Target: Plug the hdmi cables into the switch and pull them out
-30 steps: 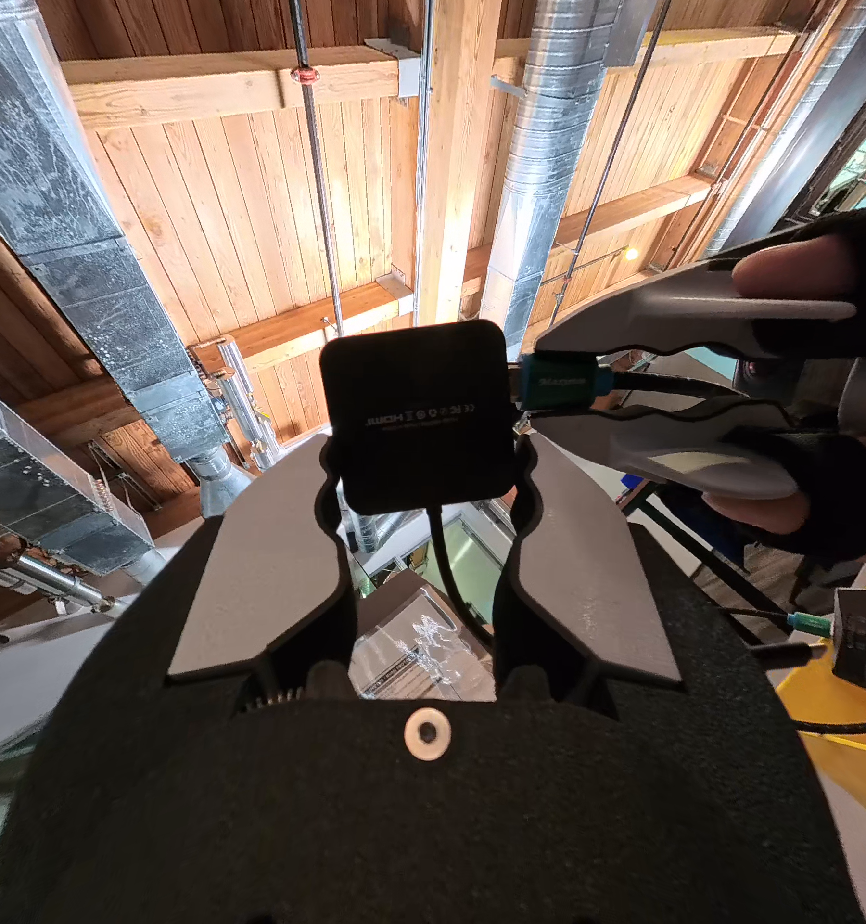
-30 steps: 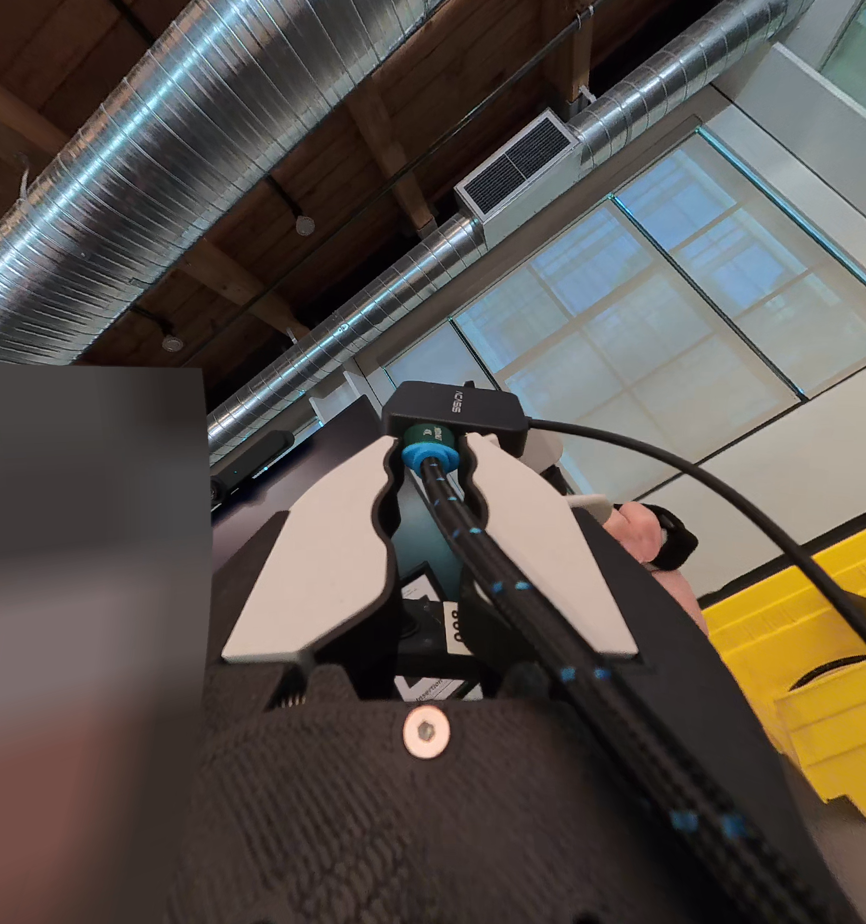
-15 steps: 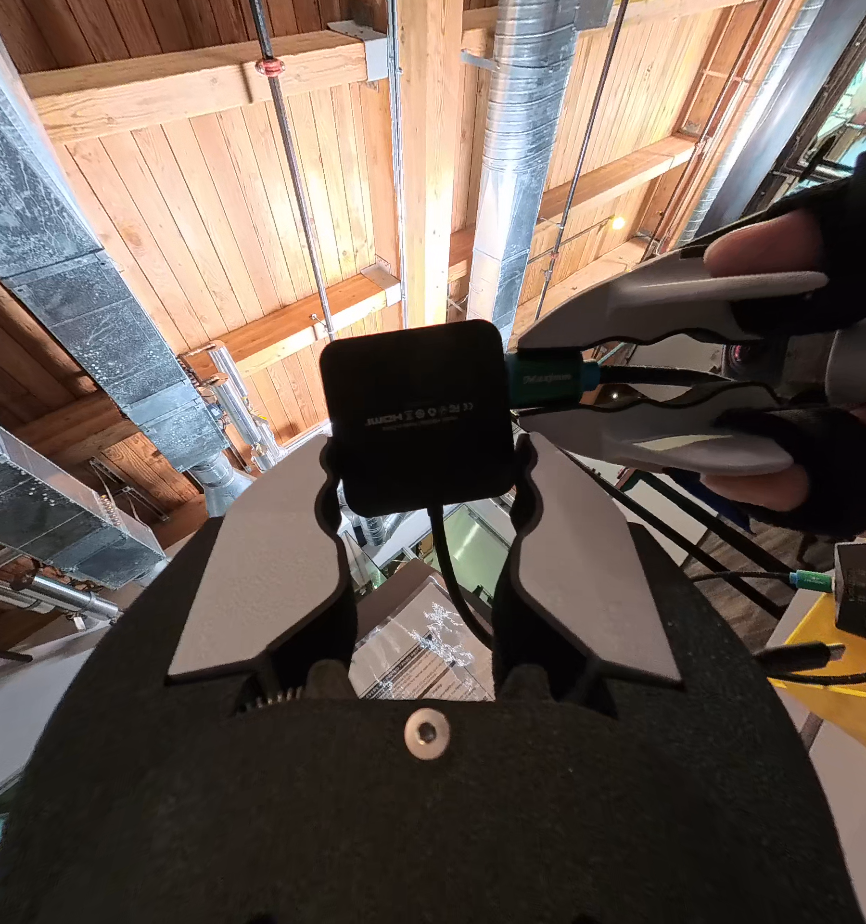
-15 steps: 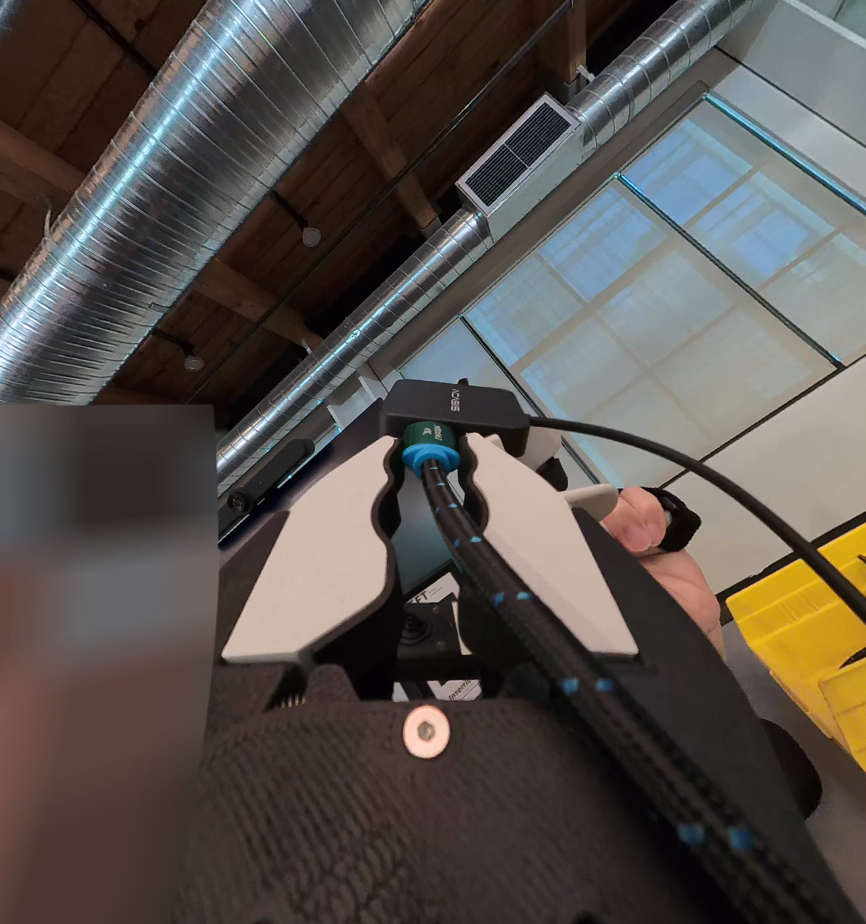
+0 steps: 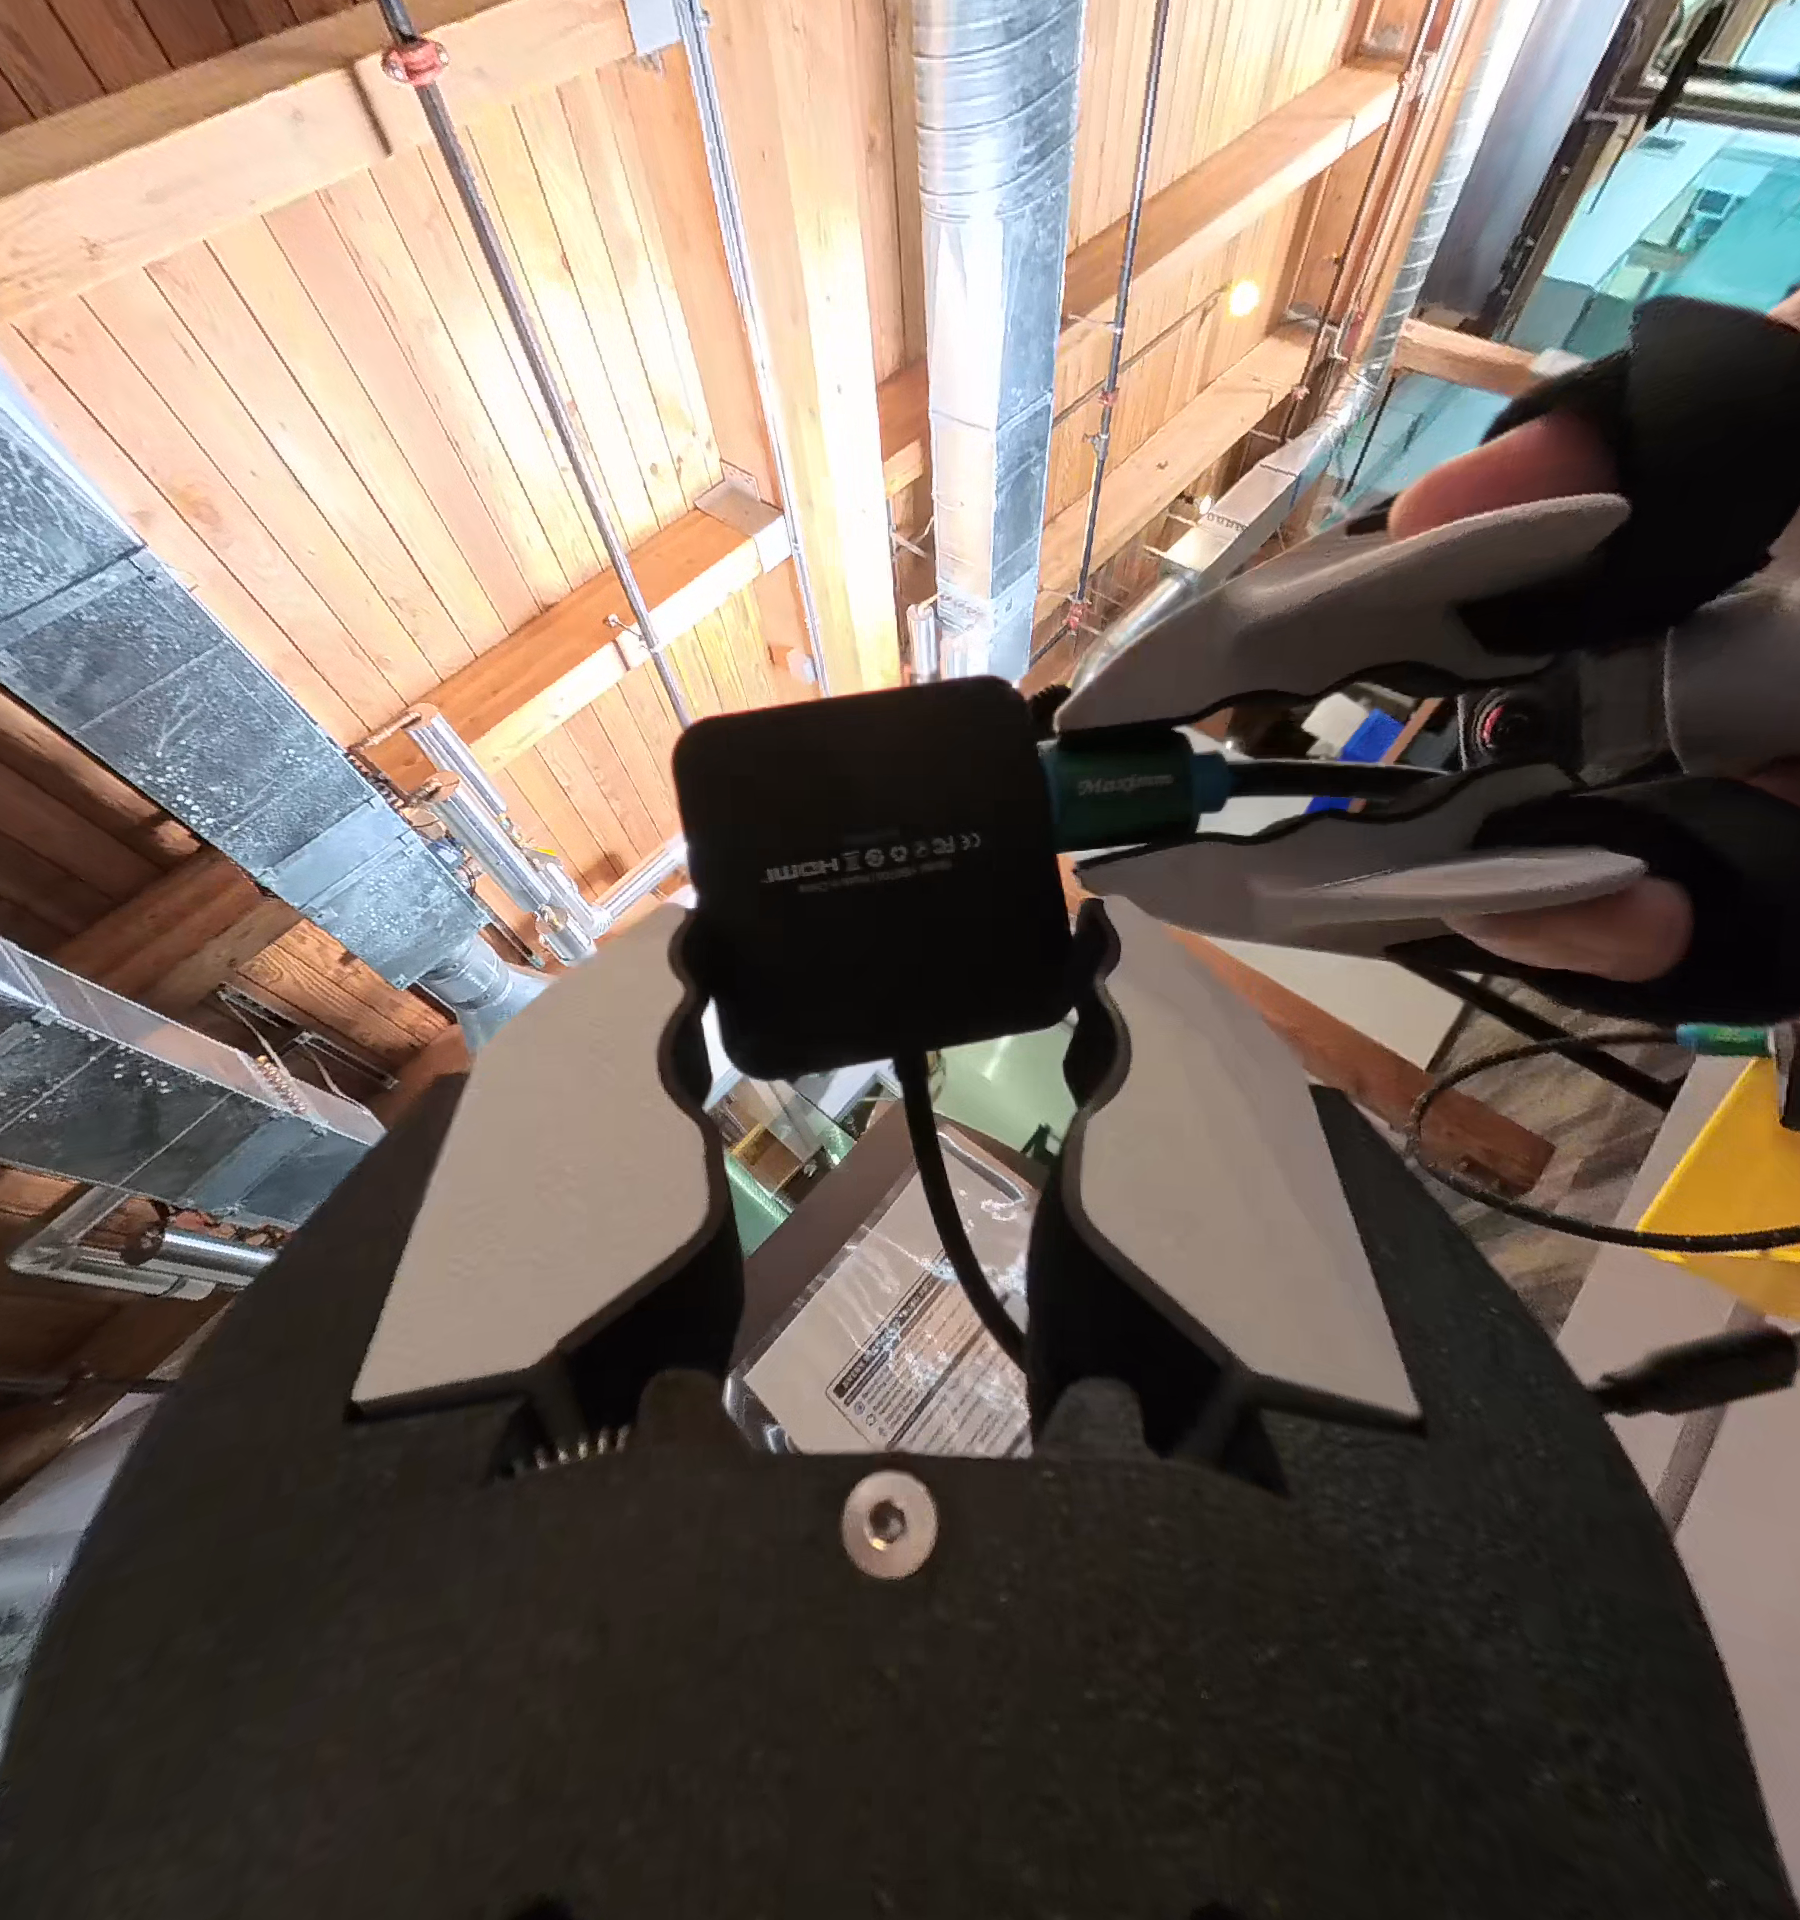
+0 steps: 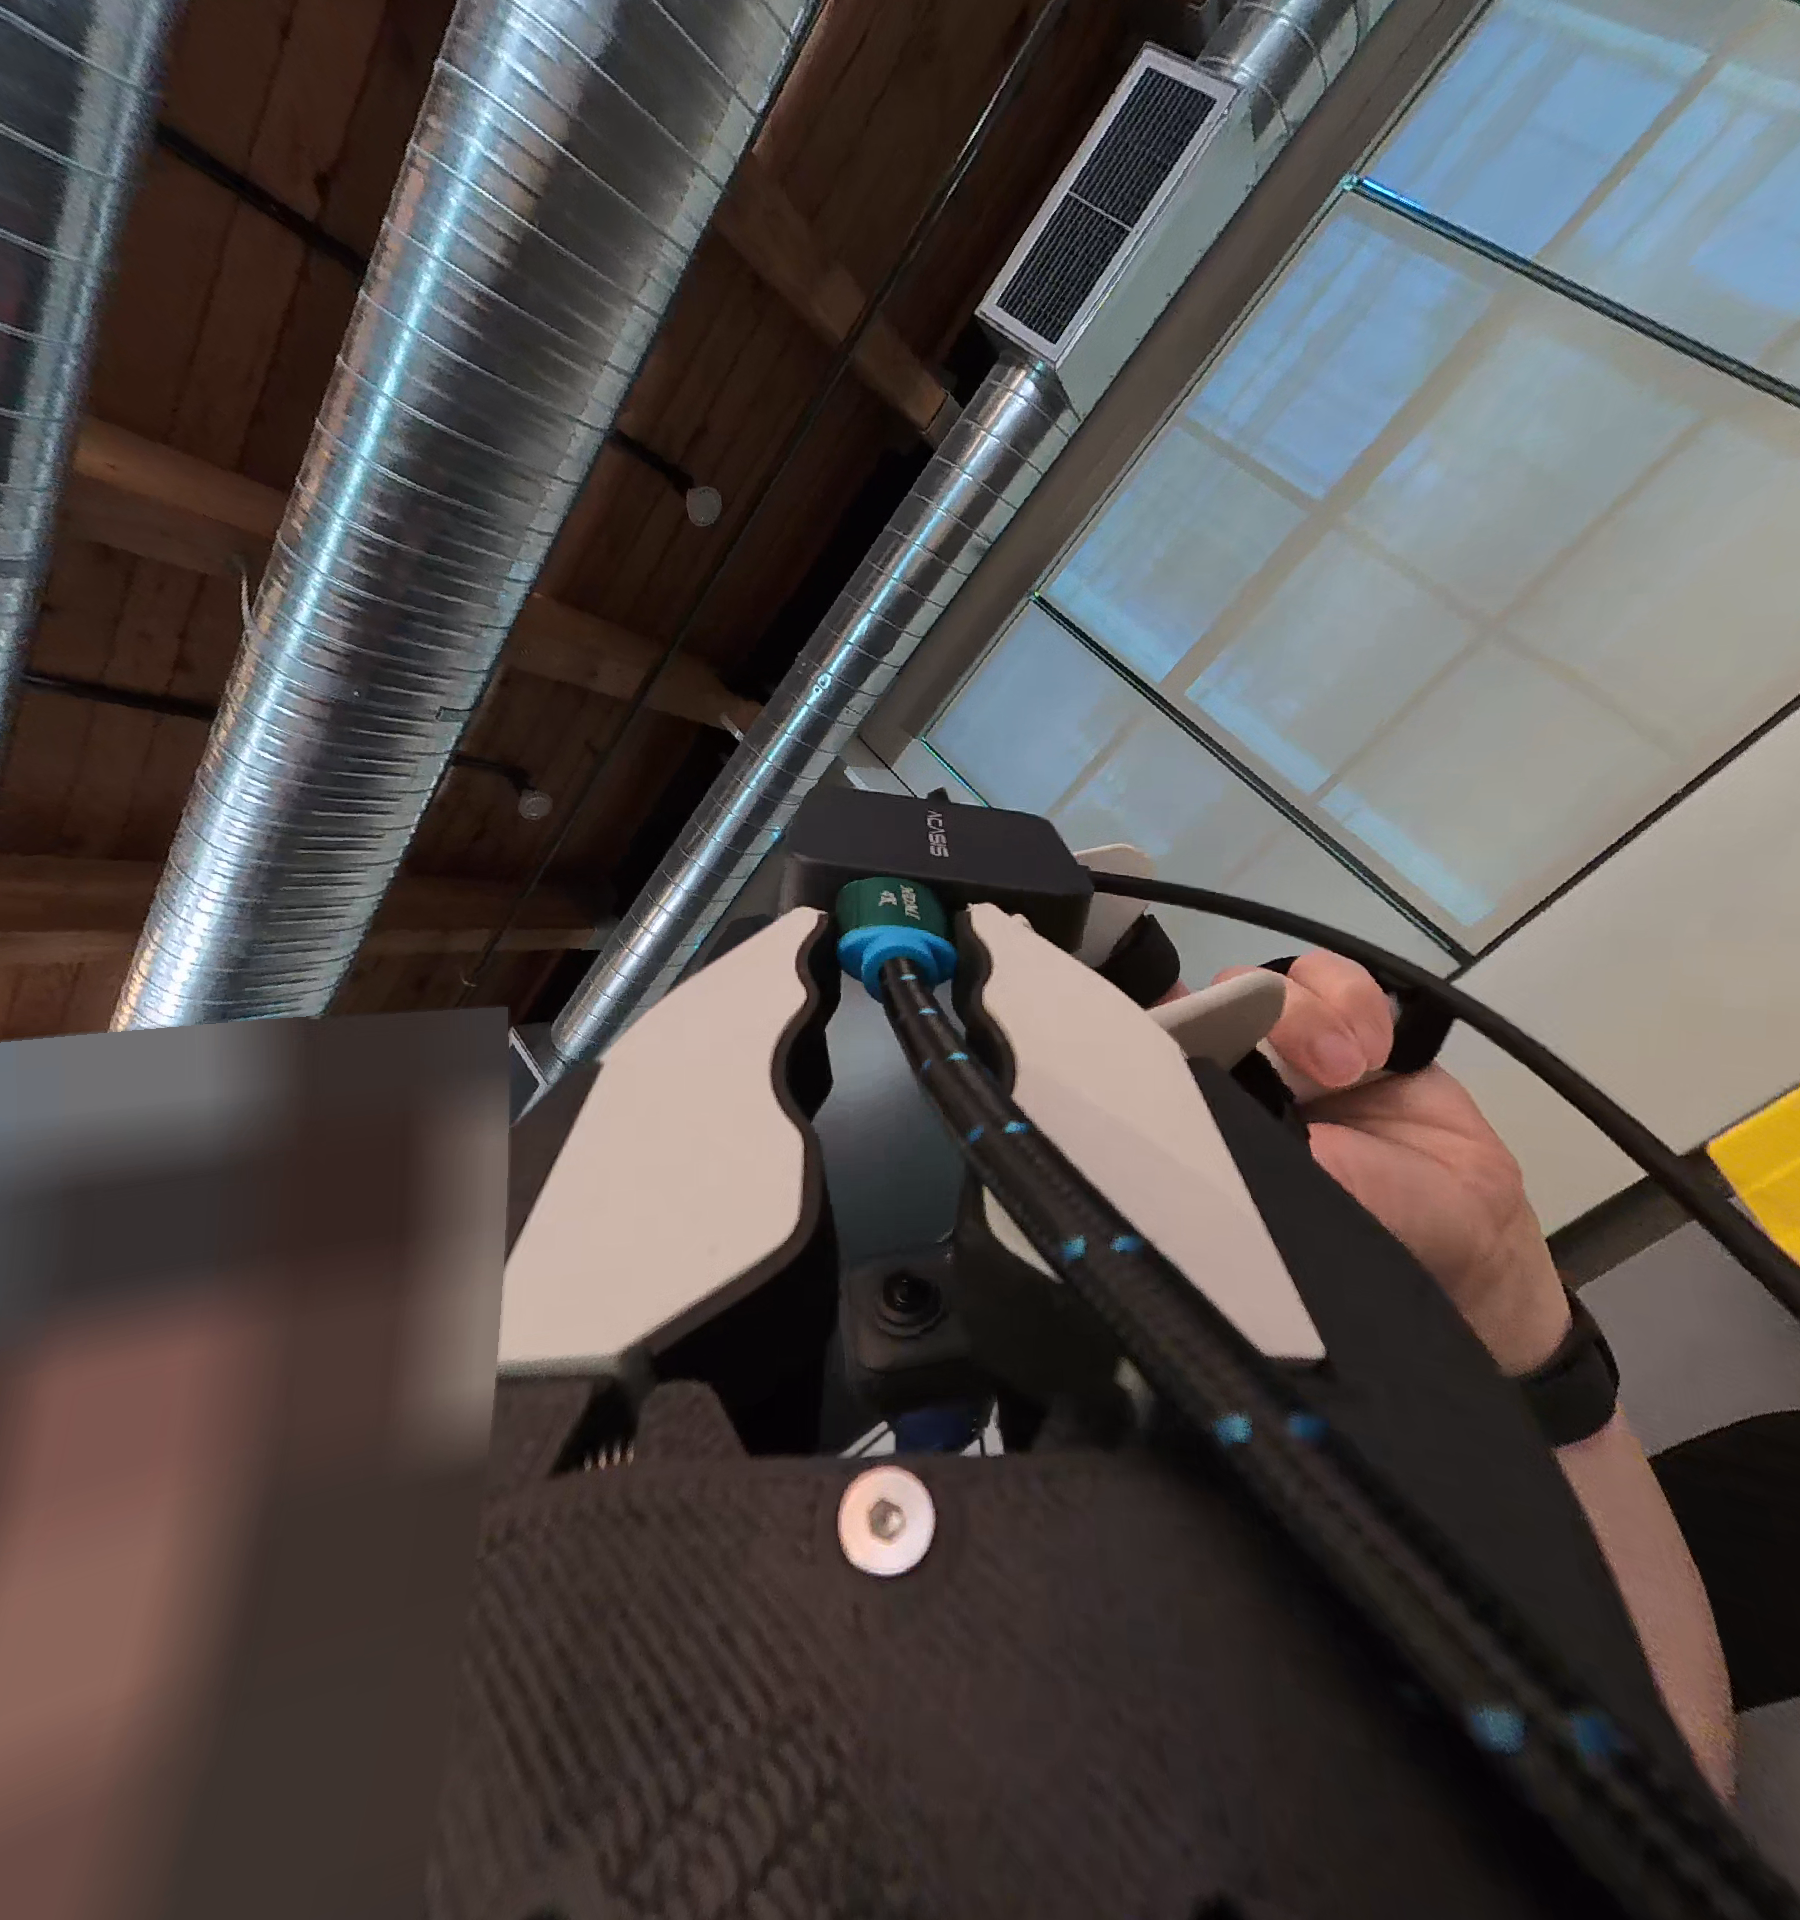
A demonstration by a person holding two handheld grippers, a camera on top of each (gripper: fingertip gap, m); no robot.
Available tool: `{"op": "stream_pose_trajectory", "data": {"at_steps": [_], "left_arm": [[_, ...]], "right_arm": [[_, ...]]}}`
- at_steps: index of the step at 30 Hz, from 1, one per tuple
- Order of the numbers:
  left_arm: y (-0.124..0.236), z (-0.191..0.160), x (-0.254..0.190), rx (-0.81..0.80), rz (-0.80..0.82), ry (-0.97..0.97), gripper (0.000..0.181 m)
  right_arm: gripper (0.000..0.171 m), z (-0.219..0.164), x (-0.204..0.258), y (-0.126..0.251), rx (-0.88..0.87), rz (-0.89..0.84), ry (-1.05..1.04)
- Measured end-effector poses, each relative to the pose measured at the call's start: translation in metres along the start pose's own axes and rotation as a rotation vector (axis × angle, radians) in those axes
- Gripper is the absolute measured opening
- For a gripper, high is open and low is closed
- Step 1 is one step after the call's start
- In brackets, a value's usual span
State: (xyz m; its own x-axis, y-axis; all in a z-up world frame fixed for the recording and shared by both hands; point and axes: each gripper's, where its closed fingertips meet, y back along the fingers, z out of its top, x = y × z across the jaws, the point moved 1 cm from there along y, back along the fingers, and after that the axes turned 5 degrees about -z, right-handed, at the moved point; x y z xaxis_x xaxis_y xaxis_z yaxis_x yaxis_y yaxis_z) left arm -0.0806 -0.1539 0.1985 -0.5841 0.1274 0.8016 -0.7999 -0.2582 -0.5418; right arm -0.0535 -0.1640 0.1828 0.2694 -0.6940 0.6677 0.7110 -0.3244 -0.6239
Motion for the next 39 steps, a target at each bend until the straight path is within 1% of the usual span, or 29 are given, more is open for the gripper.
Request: {"op": "stream_pose_trajectory", "data": {"at_steps": [3,5,11,15,19,22,23,25,27,29,31,33,34,35,36,38,39], "left_arm": [[-0.001,-0.008,-0.005,0.046,-0.070,-0.038,0.067],[0.000,-0.013,-0.005,0.061,-0.111,-0.022,0.067],[-0.003,-0.018,-0.008,0.081,-0.110,-0.015,0.066],[-0.003,-0.021,-0.013,0.088,-0.146,0.004,0.065],[-0.007,-0.024,-0.014,0.106,-0.125,0.007,0.064],[-0.010,-0.034,-0.014,0.165,-0.108,-0.029,0.064],[-0.010,-0.038,-0.011,0.196,-0.077,-0.057,0.064],[-0.010,-0.046,-0.004,0.247,-0.013,-0.137,0.064],[-0.007,-0.055,0.004,0.276,0.011,-0.154,0.064],[-0.003,-0.059,0.015,0.272,0.026,-0.097,0.064],[0.001,-0.059,0.025,0.258,0.031,-0.028,0.064],[0.003,-0.058,0.029,0.251,0.028,0.016,0.064],[0.003,-0.057,0.029,0.249,0.022,0.024,0.064],[0.002,-0.056,0.027,0.253,0.014,0.024,0.064],[0.001,-0.056,0.024,0.261,0.006,0.018,0.064],[-0.004,-0.057,0.013,0.286,-0.017,-0.007,0.064],[-0.007,-0.058,0.005,0.294,-0.031,-0.028,0.064]], "right_arm": [[0.021,0.005,-0.010,0.003,0.010,-0.036,-0.044],[0.022,0.005,-0.015,0.003,0.020,-0.024,-0.087],[0.021,0.011,-0.020,0.004,-0.018,-0.004,-0.135],[0.021,0.018,-0.025,0.008,-0.043,-0.017,-0.146],[0.021,0.022,-0.026,0.008,-0.046,-0.023,-0.142],[0.023,0.025,-0.031,0.007,-0.060,-0.036,-0.162],[0.026,0.023,-0.032,0.006,-0.050,-0.028,-0.172],[0.026,0.012,-0.027,0.000,-0.002,0.012,-0.188],[0.026,-0.004,-0.021,-0.007,0.072,0.025,-0.153],[0.019,-0.025,-0.010,-0.014,0.193,0.041,-0.064],[0.017,-0.047,0.010,-0.018,0.348,0.090,0.088],[0.015,-0.058,0.027,-0.017,0.461,0.101,0.356],[0.013,-0.057,0.030,-0.016,0.475,0.069,0.537],[0.012,-0.051,0.029,-0.014,0.466,0.006,0.736],[0.011,-0.039,0.024,-0.013,0.421,-0.090,0.938],[0.021,-0.007,0.027,-0.008,0.236,-0.241,1.271],[0.025,0.007,0.025,-0.004,0.177,-0.339,1.418]]}}
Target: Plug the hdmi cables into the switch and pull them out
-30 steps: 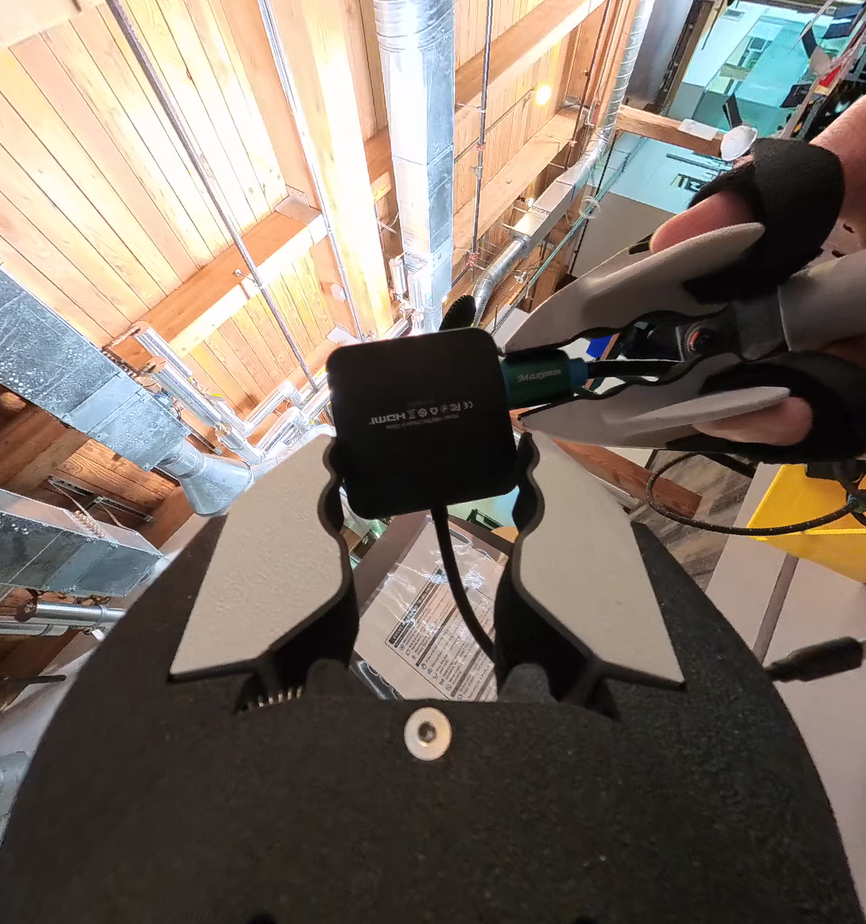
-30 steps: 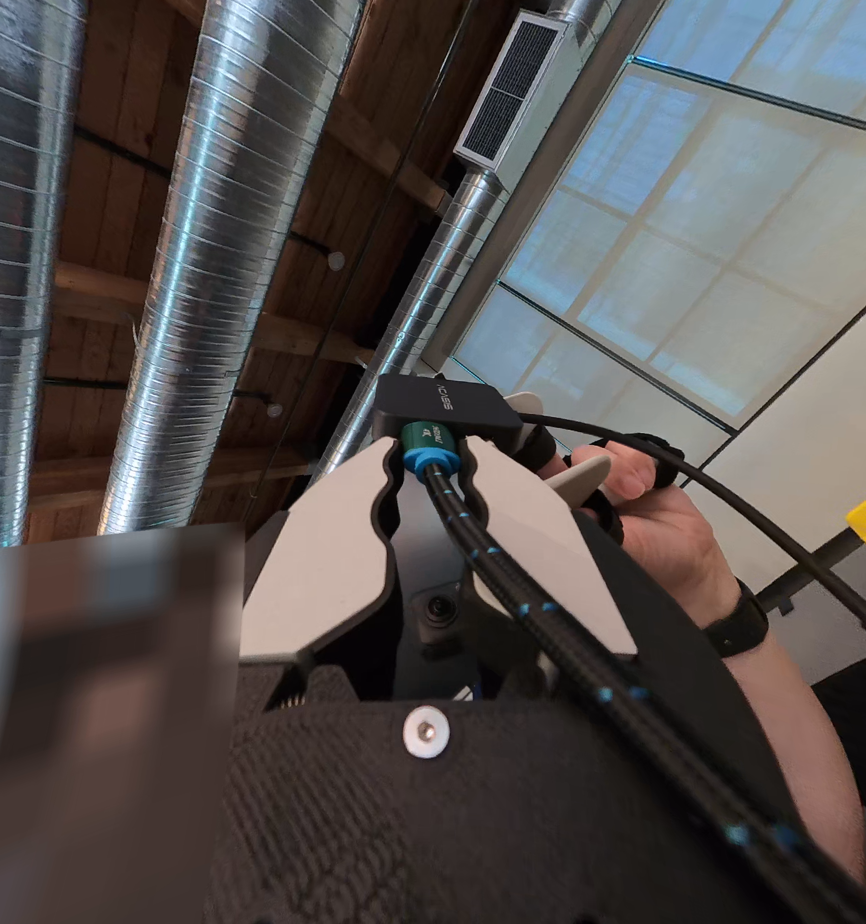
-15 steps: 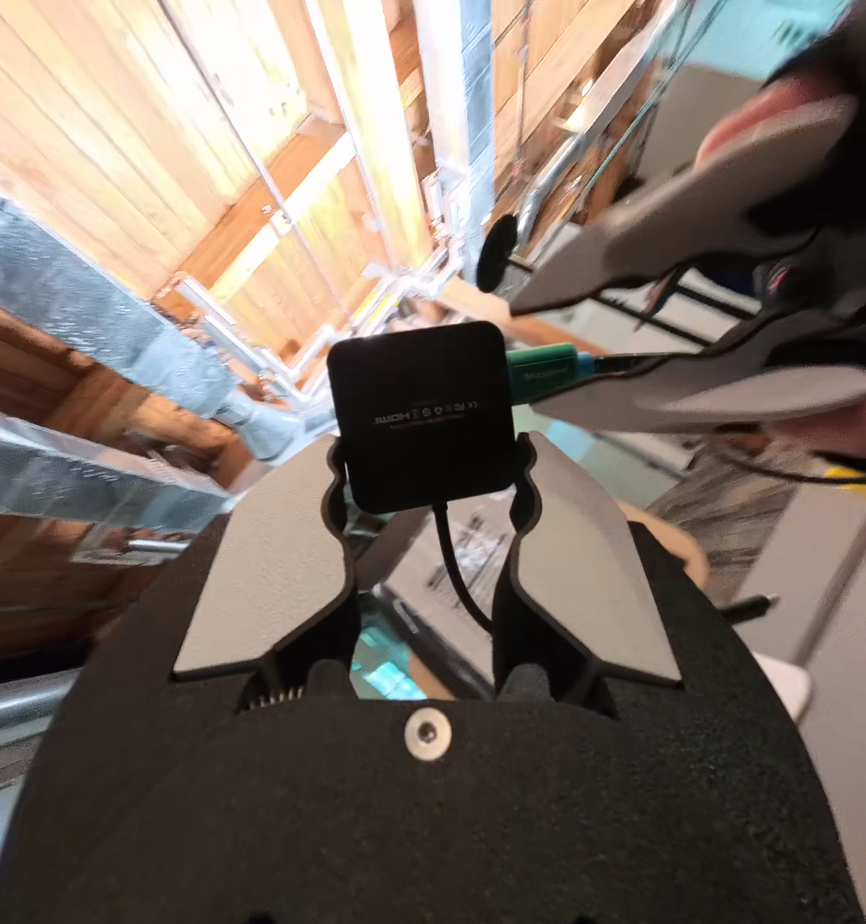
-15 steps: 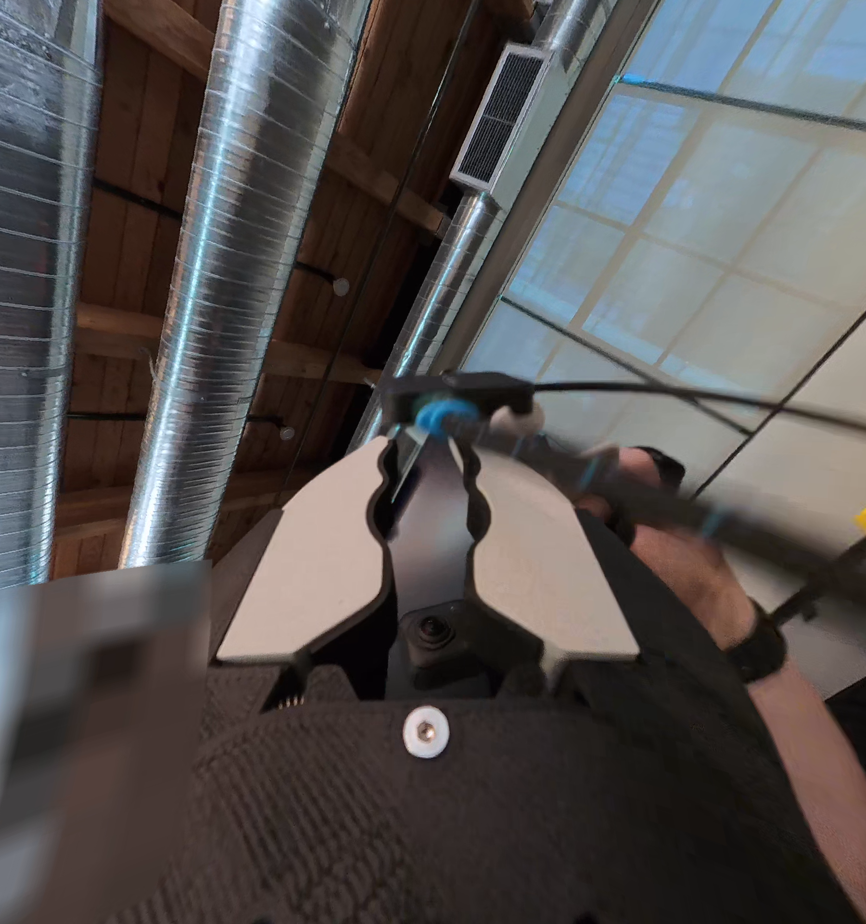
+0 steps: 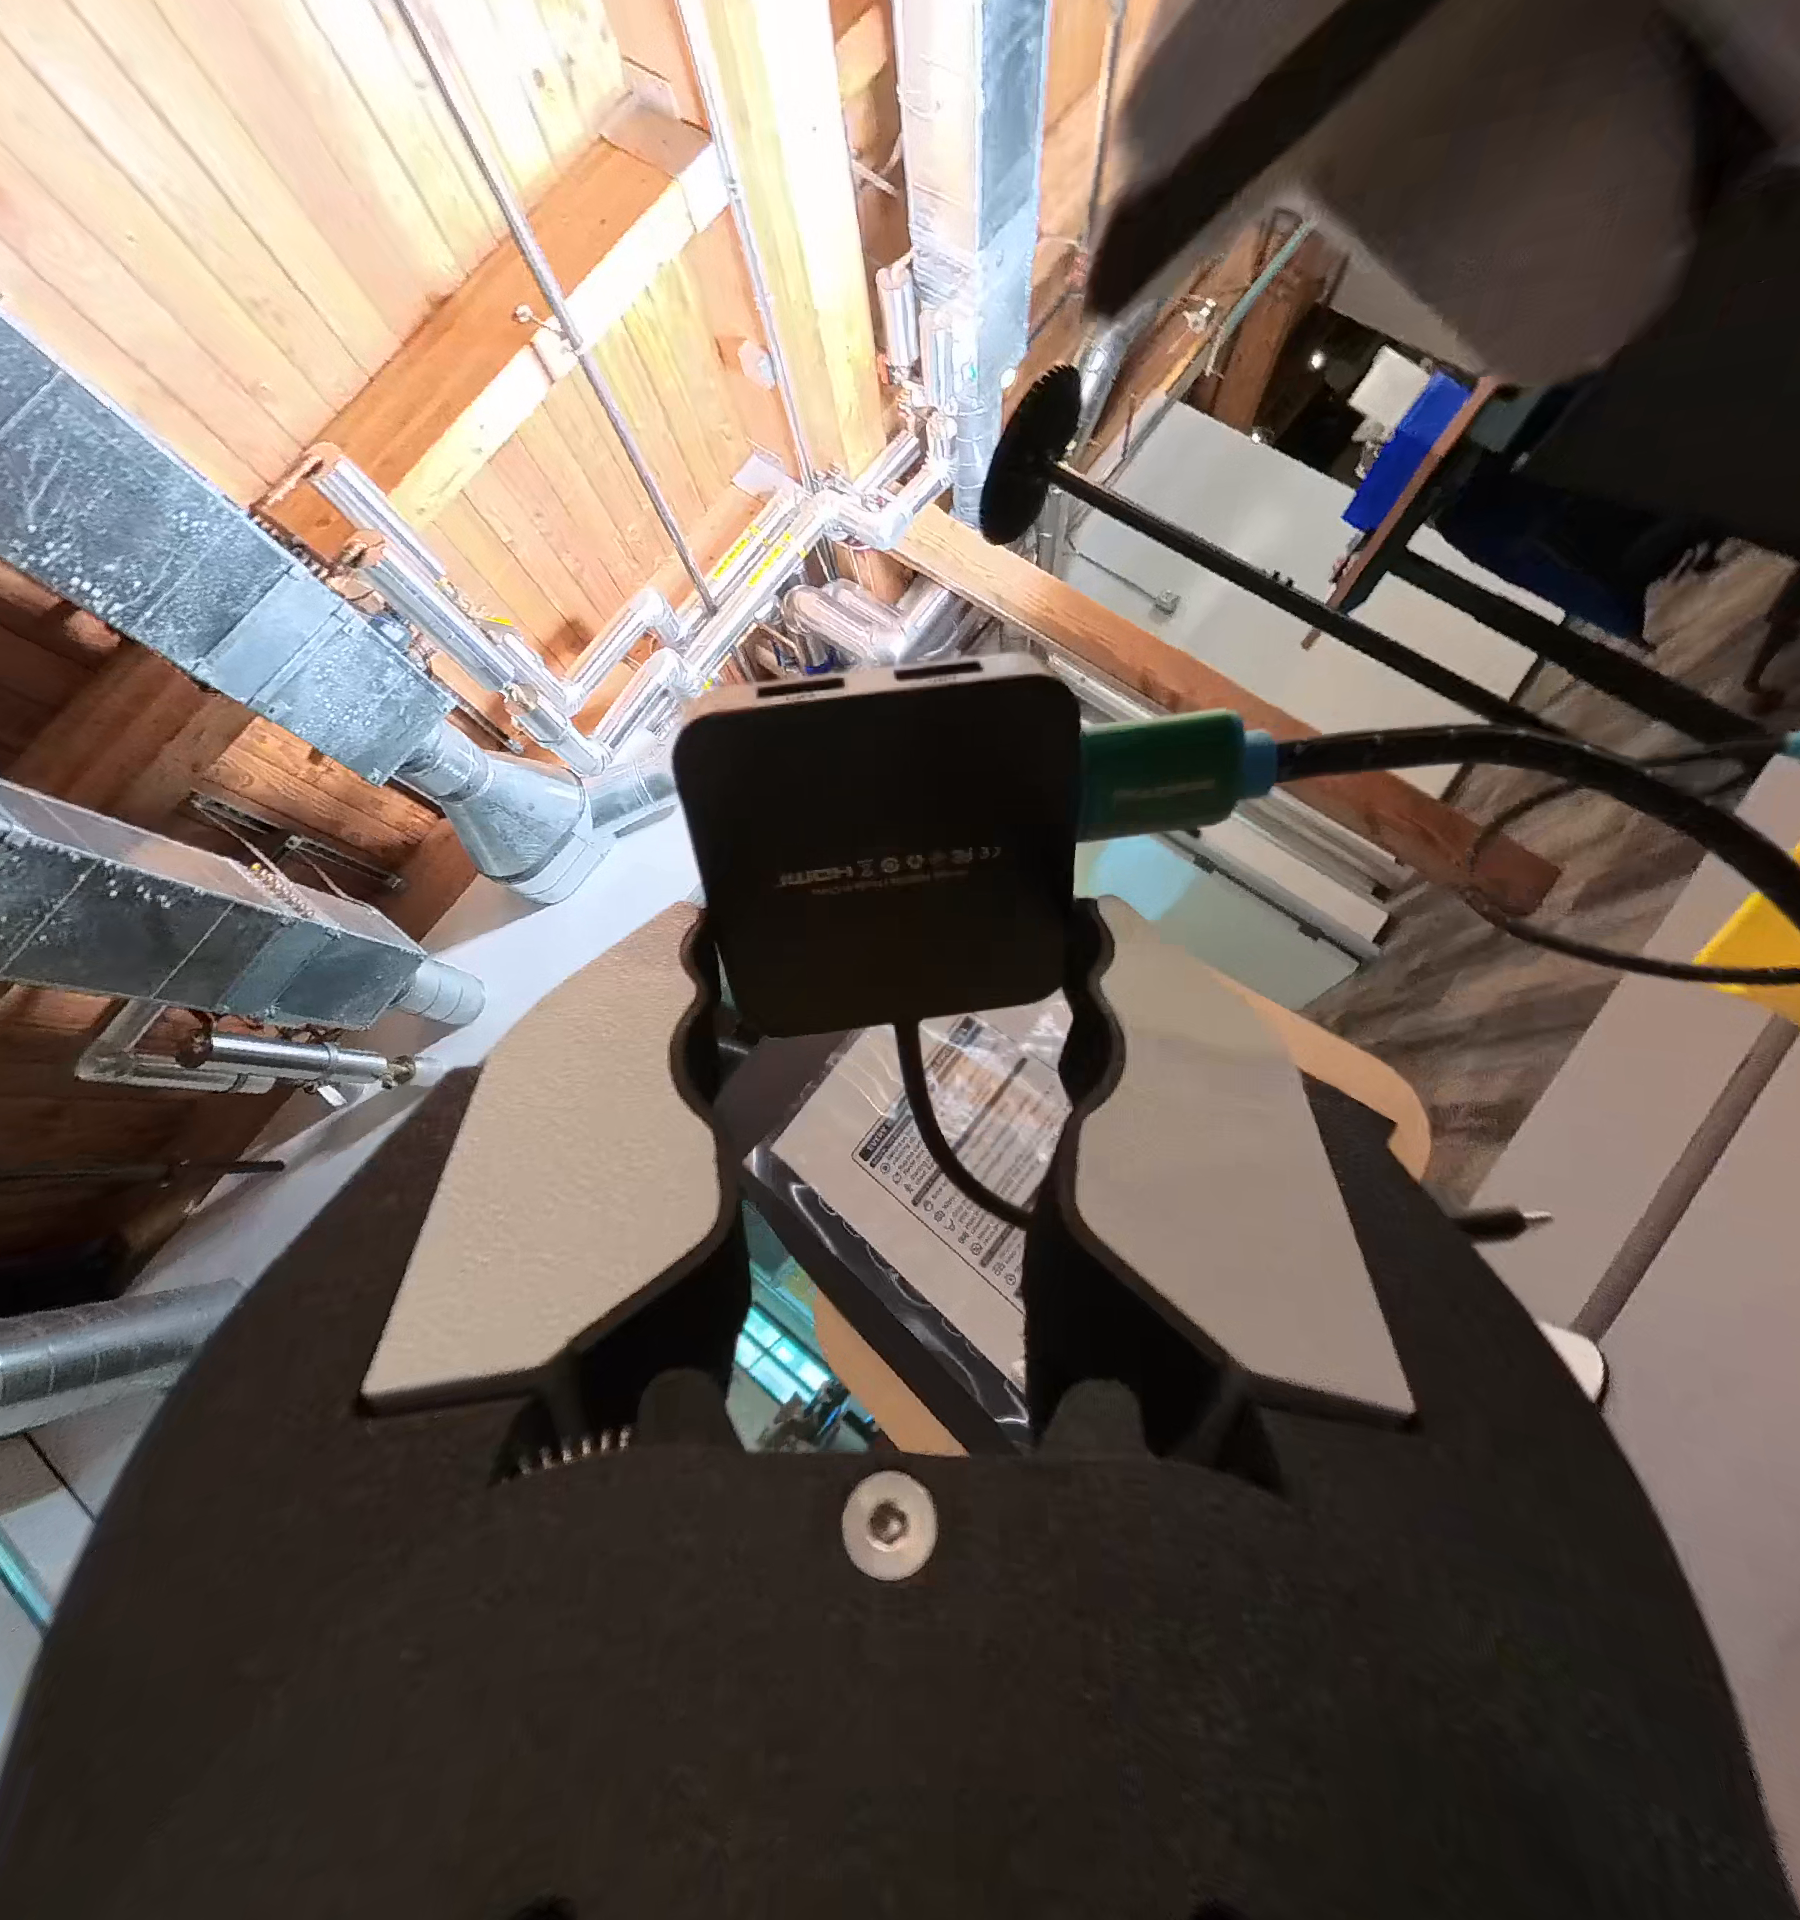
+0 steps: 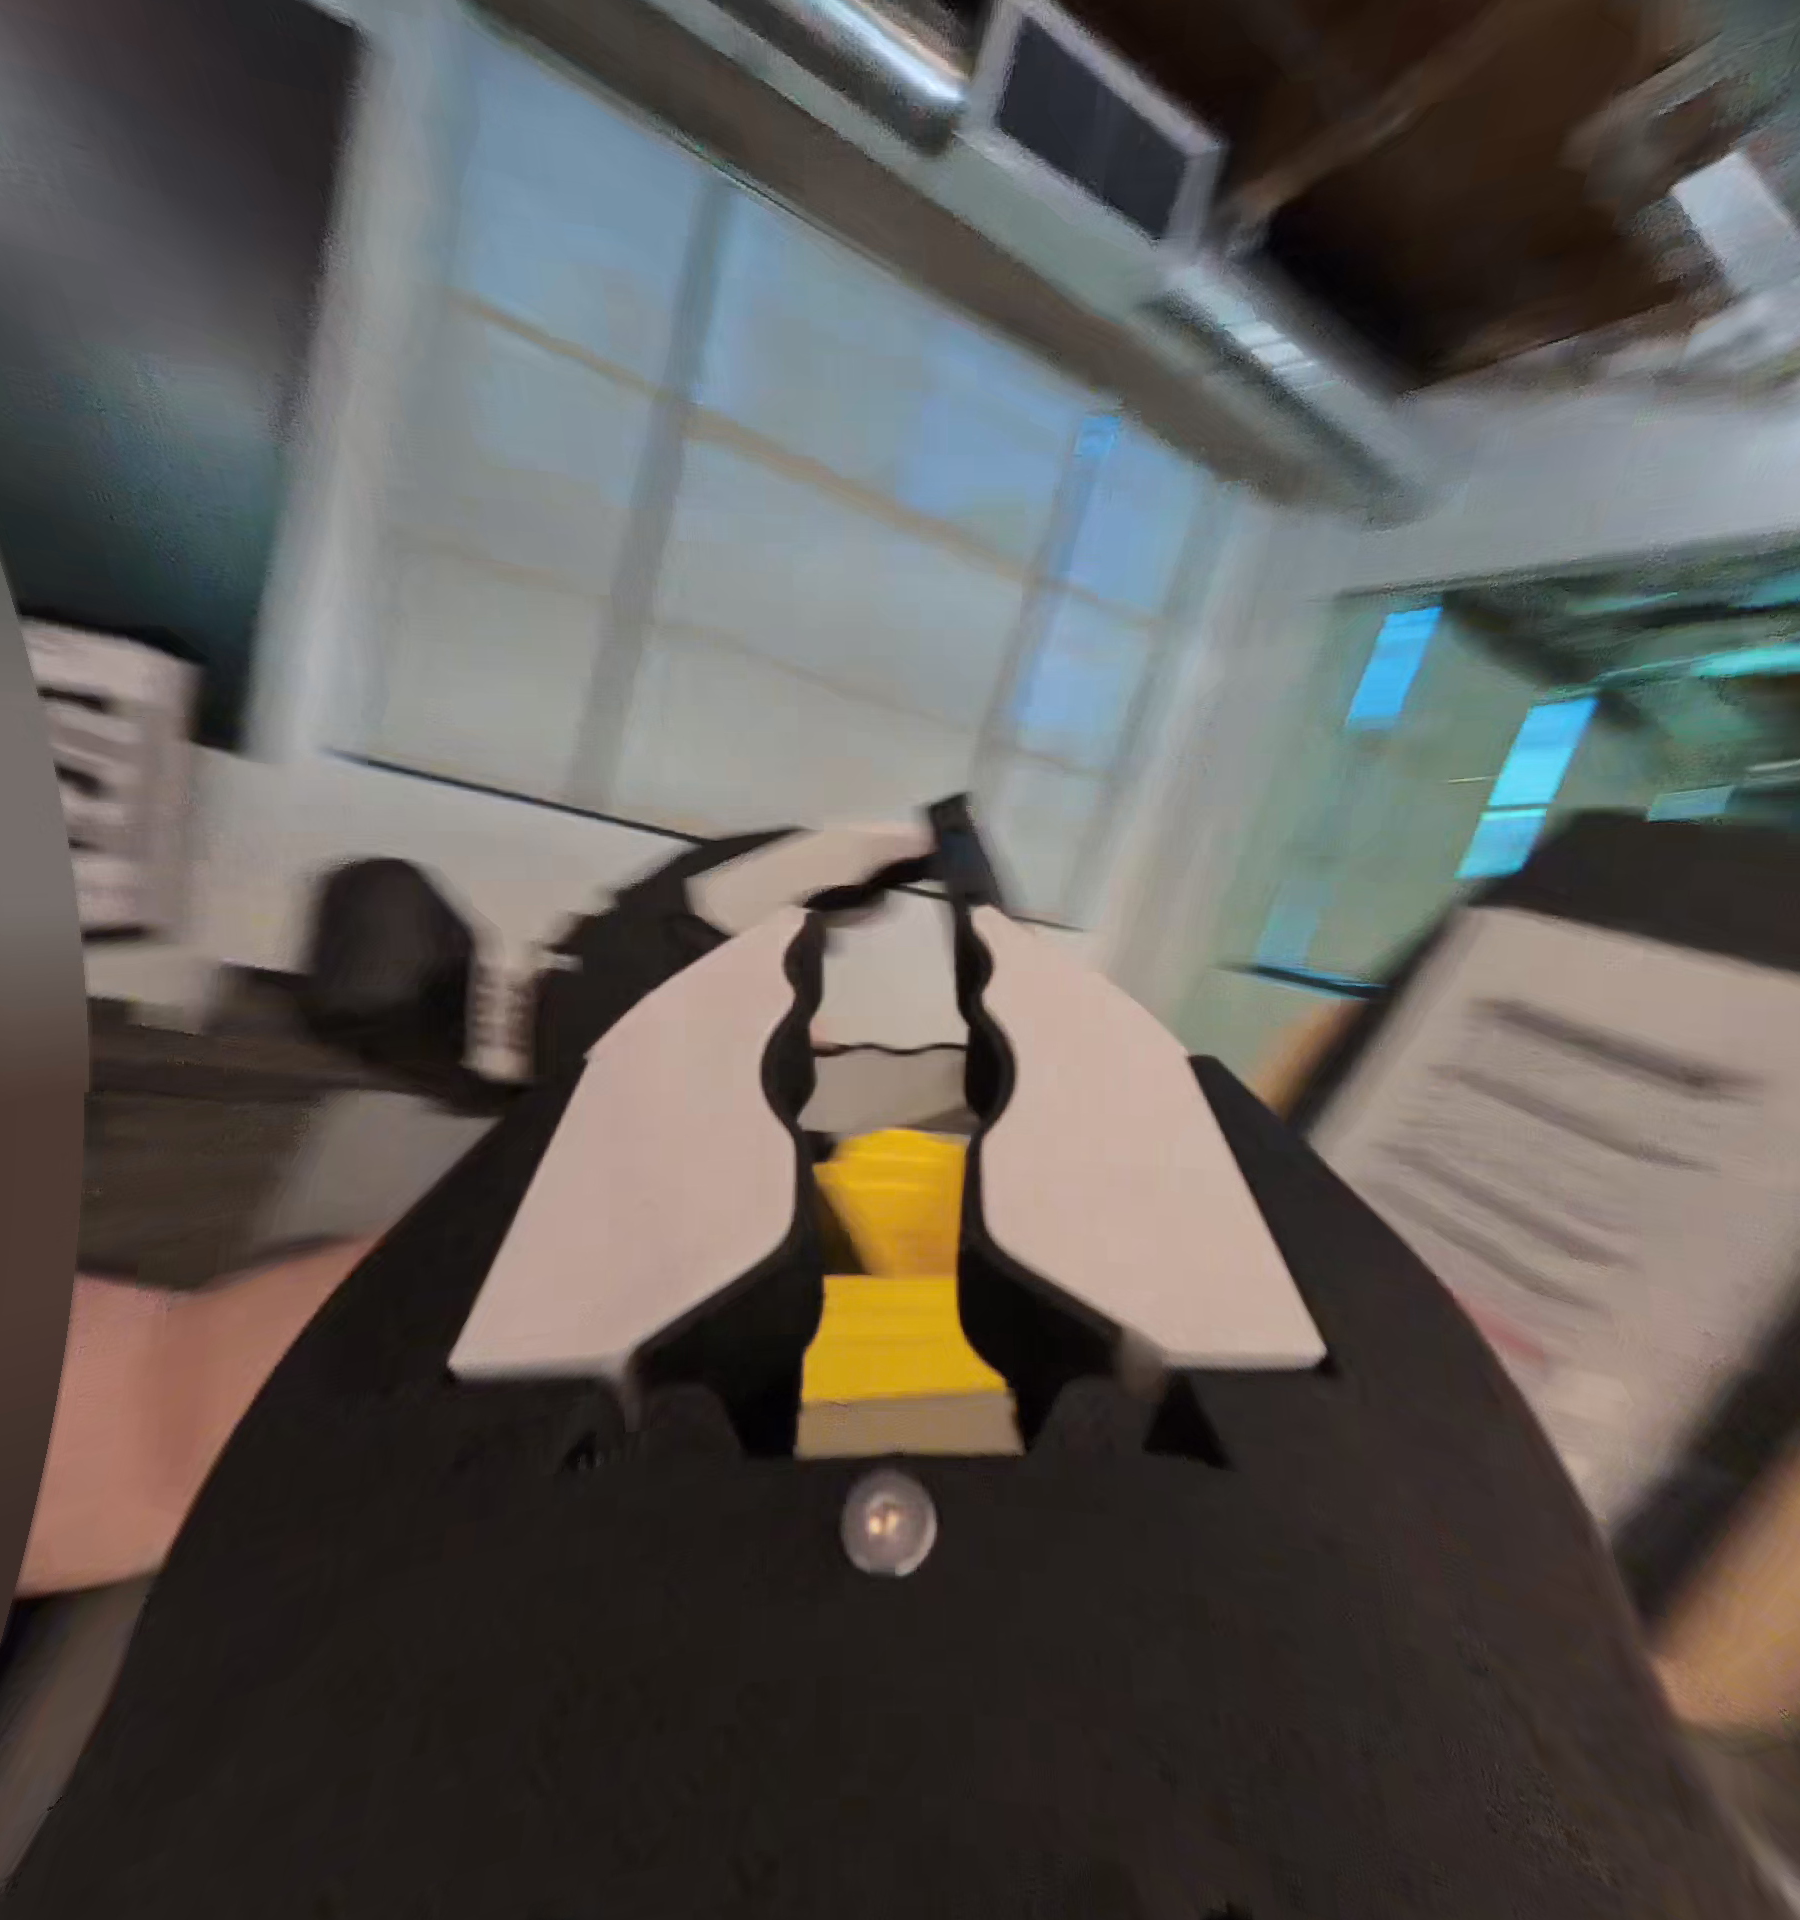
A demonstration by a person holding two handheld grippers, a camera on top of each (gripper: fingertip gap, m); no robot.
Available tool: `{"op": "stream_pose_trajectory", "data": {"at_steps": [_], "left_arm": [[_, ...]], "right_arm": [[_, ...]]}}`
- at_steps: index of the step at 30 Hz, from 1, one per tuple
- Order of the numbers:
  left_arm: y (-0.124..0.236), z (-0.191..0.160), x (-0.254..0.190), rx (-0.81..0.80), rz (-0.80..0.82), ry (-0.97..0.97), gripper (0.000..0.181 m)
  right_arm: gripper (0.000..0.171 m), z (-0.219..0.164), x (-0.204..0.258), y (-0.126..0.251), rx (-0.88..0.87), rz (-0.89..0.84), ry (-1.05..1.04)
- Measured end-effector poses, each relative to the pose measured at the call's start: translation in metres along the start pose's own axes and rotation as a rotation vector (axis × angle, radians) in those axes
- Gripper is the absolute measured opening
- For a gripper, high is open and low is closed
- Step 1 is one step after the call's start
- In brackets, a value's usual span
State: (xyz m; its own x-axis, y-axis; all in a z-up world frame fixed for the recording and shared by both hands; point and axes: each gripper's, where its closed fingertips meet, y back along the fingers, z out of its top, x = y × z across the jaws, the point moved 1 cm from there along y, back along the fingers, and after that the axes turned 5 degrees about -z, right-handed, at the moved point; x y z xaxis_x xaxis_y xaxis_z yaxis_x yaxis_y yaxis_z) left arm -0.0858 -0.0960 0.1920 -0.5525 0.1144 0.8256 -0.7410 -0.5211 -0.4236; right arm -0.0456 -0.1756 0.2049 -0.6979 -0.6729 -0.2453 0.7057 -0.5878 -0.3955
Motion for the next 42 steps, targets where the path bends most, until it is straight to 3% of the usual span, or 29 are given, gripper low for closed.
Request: {"op": "stream_pose_trajectory", "data": {"at_steps": [2,4,7,10,12,13,16,19,21,23,26,29,34,38,42], "left_arm": [[-0.006,0.003,-0.018,0.001,-0.033,-0.045,0.064],[-0.011,0.008,-0.037,-0.006,-0.079,-0.074,0.064],[-0.014,0.015,-0.061,-0.023,-0.151,-0.076,0.064],[-0.014,0.018,-0.074,-0.043,-0.250,-0.019,0.062],[-0.009,0.020,-0.069,-0.064,-0.291,0.056,0.037],[-0.005,0.023,-0.064,-0.096,-0.301,0.085,0.033],[0.002,0.025,-0.039,-0.107,-0.276,0.195,0.036],[0.002,0.008,-0.035,0.010,-0.354,0.297,0.034],[0.000,-0.005,-0.037,0.080,-0.367,0.276,0.031],[-0.002,-0.015,-0.044,0.129,-0.381,0.235,0.030],[-0.005,-0.025,-0.061,0.198,-0.445,0.224,0.030],[-0.007,-0.031,-0.076,0.242,-0.495,0.206,0.030],[-0.007,-0.042,-0.097,0.294,-0.588,0.219,0.030],[-0.008,-0.052,-0.103,0.335,-0.619,0.261,0.032],[-0.004,-0.065,-0.104,0.408,-0.665,0.402,0.035]], "right_arm": [[0.043,-0.013,-0.020,-0.001,0.093,-0.158,0.196],[0.054,-0.028,-0.032,-0.004,0.181,-0.207,0.251],[0.051,-0.060,-0.042,-0.007,0.336,-0.163,0.180],[0.029,-0.074,-0.042,0.000,0.434,-0.058,0.155],[0.014,-0.071,-0.055,0.003,0.423,-0.113,0.170],[0.014,-0.064,-0.070,0.008,0.395,-0.188,0.219],[0.014,-0.027,-0.109,0.039,0.280,-0.343,0.298],[0.014,0.009,-0.156,0.089,0.181,-0.555,0.443],[0.014,0.006,-0.190,0.120,0.214,-0.674,0.506],[0.014,-0.019,-0.223,0.145,0.347,-0.742,0.522],[0.016,-0.084,-0.254,0.169,0.602,-0.685,0.431],[0.015,-0.123,-0.248,0.166,0.683,-0.518,0.197],[0.019,-0.197,-0.224,0.174,1.015,-0.298,-0.058],[0.022,-0.249,-0.241,0.176,1.169,-0.383,-0.122],[0.032,-0.261,-0.260,0.186,1.273,-0.519,-0.069]]}}
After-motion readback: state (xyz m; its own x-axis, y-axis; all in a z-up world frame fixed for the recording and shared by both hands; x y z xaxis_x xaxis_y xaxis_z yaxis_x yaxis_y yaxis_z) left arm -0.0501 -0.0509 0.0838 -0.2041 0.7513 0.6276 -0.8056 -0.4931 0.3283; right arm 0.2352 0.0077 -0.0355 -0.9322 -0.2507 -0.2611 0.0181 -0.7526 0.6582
